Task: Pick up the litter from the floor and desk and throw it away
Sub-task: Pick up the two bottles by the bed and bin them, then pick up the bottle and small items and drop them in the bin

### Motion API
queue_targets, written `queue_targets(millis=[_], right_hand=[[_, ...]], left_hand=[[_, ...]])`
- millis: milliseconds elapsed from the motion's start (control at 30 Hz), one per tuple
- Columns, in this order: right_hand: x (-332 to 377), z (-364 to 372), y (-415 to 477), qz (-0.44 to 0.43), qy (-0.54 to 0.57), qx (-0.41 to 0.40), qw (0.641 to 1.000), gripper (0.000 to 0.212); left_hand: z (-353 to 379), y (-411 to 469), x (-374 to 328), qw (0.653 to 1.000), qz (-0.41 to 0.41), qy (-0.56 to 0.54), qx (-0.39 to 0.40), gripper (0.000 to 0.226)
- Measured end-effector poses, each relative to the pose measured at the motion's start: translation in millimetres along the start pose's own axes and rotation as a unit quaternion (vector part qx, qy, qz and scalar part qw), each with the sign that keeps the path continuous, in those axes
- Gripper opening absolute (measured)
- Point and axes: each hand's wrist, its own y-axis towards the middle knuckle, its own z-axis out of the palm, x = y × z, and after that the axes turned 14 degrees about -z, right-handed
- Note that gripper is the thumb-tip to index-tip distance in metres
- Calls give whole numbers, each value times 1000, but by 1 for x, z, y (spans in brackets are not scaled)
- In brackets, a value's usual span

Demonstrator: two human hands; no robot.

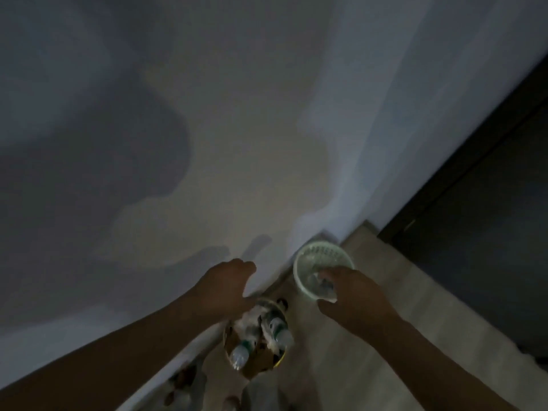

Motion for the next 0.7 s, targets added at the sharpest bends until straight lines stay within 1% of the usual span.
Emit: queue_targets(millis=[100,233,300,400,500,600,700], right_hand=[[-1,-74,-7,-49,-32,-37,998,41],[3,-157,-18,-124,-14,-80,989,50],[7,-184,-22,-175,-17,-93,980,49],[20,-218,-24,-247,-45,-114,961,47],[48,-244,-23,-310,-49,-132,940,44],[91,-259,-21,-380,-38,-148,912,41],[147,-263,-24,-450,-26,-156,879,39]], left_hand=[[-56,-28,-23,997,3,-15,-69,61],[-117,-73,-54,983,-26,-33,-177,58],[-139,-94,-68,971,-45,-34,-231,56],[-158,-131,-80,954,-83,-21,-287,56],[-165,-176,-79,937,-133,-18,-323,56],[-166,-226,-71,914,-189,-19,-360,54],[-165,-277,-63,883,-257,-43,-390,51]])
